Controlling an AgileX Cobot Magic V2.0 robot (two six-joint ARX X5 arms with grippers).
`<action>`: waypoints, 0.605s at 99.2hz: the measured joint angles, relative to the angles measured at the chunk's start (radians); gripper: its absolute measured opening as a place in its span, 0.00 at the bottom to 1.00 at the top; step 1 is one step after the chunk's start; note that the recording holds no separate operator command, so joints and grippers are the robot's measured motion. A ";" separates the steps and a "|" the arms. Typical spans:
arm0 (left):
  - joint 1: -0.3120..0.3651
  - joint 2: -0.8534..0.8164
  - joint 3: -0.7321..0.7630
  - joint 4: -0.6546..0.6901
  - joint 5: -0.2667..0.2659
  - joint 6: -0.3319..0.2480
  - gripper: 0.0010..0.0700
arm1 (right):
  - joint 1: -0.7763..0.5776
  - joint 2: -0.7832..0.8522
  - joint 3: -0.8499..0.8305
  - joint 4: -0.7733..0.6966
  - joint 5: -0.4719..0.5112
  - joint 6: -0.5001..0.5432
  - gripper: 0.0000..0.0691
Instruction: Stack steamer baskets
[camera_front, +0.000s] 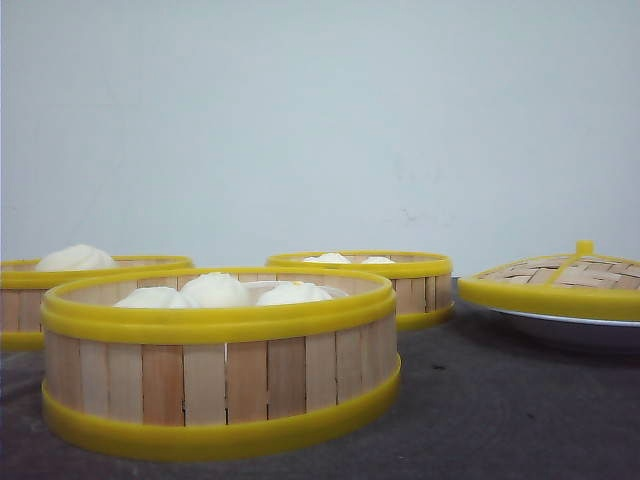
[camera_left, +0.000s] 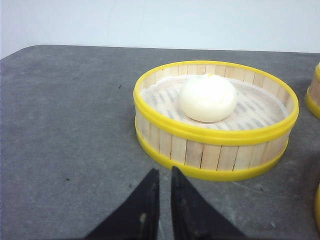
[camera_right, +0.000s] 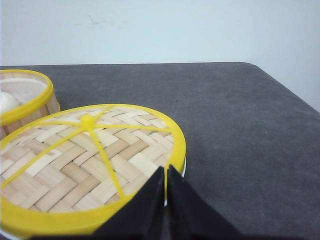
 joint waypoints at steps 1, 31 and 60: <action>0.000 0.000 0.000 0.000 0.000 0.000 0.01 | 0.000 0.000 0.000 0.000 0.000 0.000 0.00; 0.000 0.000 0.000 0.000 0.002 -0.013 0.01 | 0.000 0.000 0.000 0.001 0.000 0.000 0.00; 0.000 0.000 0.000 -0.001 0.043 -0.186 0.01 | 0.000 0.000 0.000 0.002 -0.027 0.159 0.00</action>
